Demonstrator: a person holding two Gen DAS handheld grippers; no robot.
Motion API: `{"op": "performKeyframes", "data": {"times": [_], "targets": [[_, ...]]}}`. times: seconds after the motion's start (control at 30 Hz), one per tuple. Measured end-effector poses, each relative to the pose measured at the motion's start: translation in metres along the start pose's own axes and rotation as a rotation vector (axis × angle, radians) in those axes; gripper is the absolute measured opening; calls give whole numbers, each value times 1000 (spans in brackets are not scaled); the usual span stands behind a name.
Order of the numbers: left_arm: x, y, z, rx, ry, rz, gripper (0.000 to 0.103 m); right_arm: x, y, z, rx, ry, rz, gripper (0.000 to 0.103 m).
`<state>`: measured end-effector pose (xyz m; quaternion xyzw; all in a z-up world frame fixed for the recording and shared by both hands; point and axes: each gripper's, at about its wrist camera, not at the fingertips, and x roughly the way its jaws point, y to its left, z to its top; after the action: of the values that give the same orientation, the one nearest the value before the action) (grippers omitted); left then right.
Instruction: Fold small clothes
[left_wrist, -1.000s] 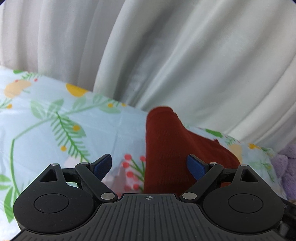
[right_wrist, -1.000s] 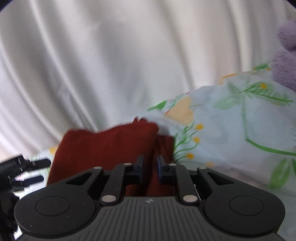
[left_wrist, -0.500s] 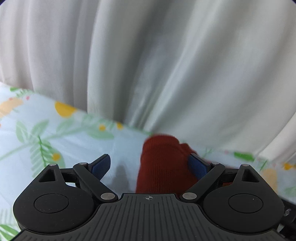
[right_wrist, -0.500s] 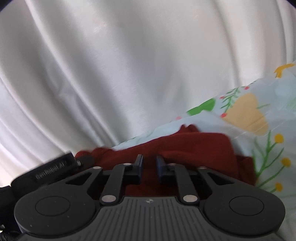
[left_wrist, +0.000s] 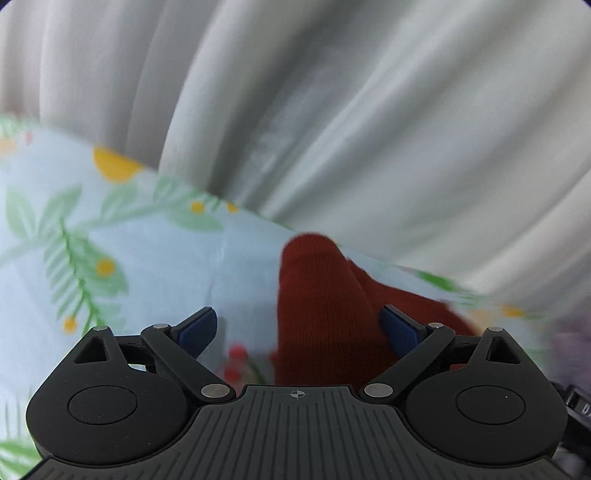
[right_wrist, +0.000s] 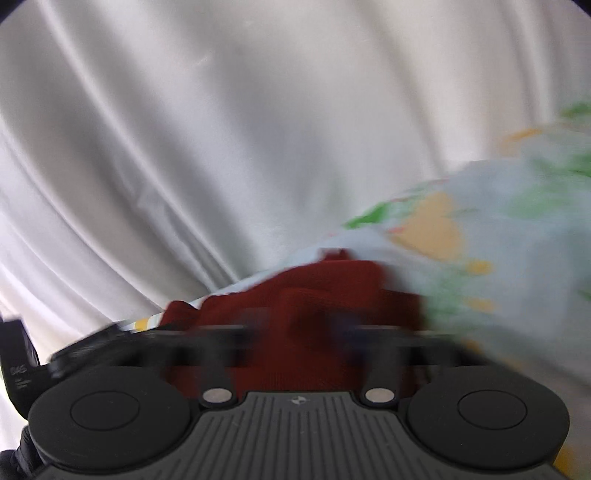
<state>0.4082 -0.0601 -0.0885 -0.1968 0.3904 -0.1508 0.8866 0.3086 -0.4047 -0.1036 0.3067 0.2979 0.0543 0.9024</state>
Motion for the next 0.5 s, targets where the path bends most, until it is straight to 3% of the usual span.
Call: {"op": "performKeyframes", "data": {"times": [0.07,0.17,0.33,0.5], "targets": [[-15,19,-3,-54,61,-137,98,-16,-28,2,56,65,34,77],[-19,31,-11,-93,126,-242,98,-14,-66,3,225,186,110,63],[1,31,-22,-109,227,-277,91,3,-88,5,348,233,186,58],[11,33,-24,-144,229,-325,90,22,-84,3,331,296,265,57]]}}
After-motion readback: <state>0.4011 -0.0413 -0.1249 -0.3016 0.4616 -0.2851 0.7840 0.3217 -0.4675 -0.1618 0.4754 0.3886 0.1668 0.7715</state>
